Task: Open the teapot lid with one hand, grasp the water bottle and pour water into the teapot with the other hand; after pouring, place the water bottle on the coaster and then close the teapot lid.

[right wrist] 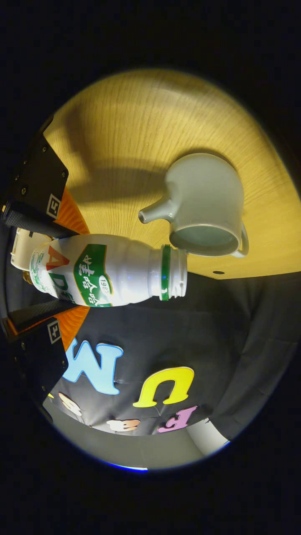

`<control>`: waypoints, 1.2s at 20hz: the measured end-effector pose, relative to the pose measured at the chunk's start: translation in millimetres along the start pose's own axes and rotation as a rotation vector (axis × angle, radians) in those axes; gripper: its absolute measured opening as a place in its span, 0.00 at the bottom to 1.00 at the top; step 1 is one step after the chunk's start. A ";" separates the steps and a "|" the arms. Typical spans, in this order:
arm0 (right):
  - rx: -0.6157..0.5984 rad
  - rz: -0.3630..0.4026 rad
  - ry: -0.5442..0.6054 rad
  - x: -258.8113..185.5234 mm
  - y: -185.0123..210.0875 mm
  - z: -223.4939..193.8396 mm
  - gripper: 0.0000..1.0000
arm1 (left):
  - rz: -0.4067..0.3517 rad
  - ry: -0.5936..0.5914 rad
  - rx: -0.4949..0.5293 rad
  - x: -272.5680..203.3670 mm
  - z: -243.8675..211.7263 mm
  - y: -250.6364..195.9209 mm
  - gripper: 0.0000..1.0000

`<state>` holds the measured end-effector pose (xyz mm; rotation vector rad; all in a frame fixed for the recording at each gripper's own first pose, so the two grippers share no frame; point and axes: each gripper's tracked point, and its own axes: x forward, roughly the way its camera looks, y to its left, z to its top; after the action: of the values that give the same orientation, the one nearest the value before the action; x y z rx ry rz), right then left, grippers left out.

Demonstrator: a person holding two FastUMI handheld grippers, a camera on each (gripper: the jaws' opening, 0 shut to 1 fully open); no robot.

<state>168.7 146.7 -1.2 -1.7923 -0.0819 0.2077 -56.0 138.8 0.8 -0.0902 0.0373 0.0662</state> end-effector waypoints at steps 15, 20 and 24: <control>-0.097 -0.059 -0.015 -4.0 -17.8 4.9 0.72 | 0.001 -0.003 0.009 -1.4 2.5 1.2 0.12; -0.127 -0.073 -0.030 -0.1 -22.6 8.5 0.72 | 0.004 -0.003 0.016 -0.9 3.5 1.6 0.13; -0.146 -0.081 -0.039 -2.9 -26.1 9.5 0.72 | 0.015 0.001 0.015 0.4 1.7 5.3 0.13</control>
<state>165.6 161.4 22.4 -1.9265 -0.2015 0.1827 -55.8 144.2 2.0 -0.0751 0.0393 0.0808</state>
